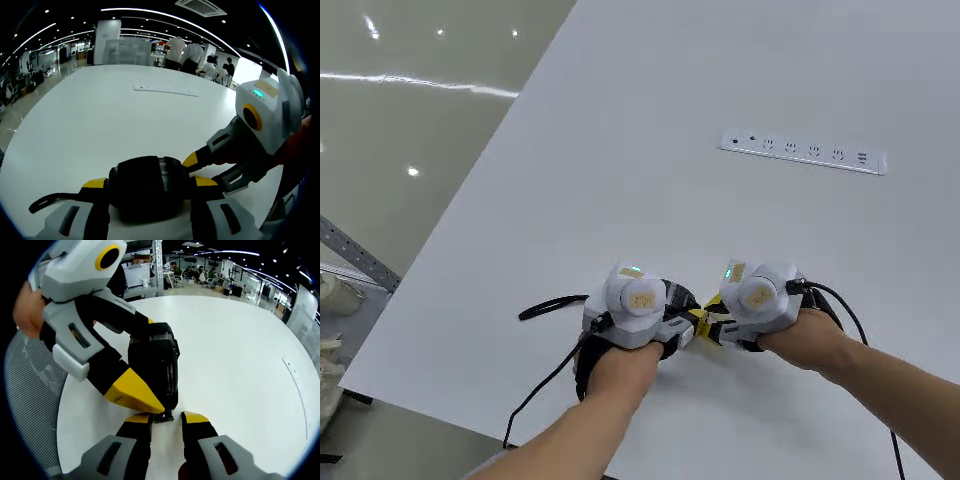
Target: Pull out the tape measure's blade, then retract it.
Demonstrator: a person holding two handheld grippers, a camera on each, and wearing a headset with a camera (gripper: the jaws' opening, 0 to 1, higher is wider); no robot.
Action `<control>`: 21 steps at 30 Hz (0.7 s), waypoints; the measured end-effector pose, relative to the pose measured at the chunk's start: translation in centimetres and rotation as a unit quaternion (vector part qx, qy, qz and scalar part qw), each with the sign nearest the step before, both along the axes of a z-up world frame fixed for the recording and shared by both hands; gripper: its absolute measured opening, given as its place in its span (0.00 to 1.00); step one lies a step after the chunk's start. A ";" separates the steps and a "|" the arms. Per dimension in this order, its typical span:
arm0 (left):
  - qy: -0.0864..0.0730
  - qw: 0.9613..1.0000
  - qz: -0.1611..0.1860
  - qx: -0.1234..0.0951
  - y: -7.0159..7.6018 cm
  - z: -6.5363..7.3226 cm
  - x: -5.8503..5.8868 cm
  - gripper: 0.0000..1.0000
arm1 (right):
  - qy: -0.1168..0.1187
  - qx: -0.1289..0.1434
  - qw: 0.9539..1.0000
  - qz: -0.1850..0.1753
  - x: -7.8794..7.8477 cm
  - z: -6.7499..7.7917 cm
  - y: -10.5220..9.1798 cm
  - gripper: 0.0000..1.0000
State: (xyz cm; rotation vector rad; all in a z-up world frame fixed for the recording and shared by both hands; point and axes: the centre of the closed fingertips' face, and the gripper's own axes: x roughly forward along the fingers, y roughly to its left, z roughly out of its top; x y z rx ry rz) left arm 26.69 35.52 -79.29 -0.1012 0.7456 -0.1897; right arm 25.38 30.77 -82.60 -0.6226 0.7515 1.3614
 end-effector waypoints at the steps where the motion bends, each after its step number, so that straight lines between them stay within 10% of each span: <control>1: -0.001 1.000 -0.004 0.002 0.0 0.1 0.0 0.62 | 0.001 0.001 1.000 -0.005 0.0 0.0 0.0 0.21; 21: -0.005 1.000 -0.028 0.004 2.4 2.2 -3.3 0.61 | 0.013 0.022 0.993 -0.114 -1.4 2.6 -1.7 0.36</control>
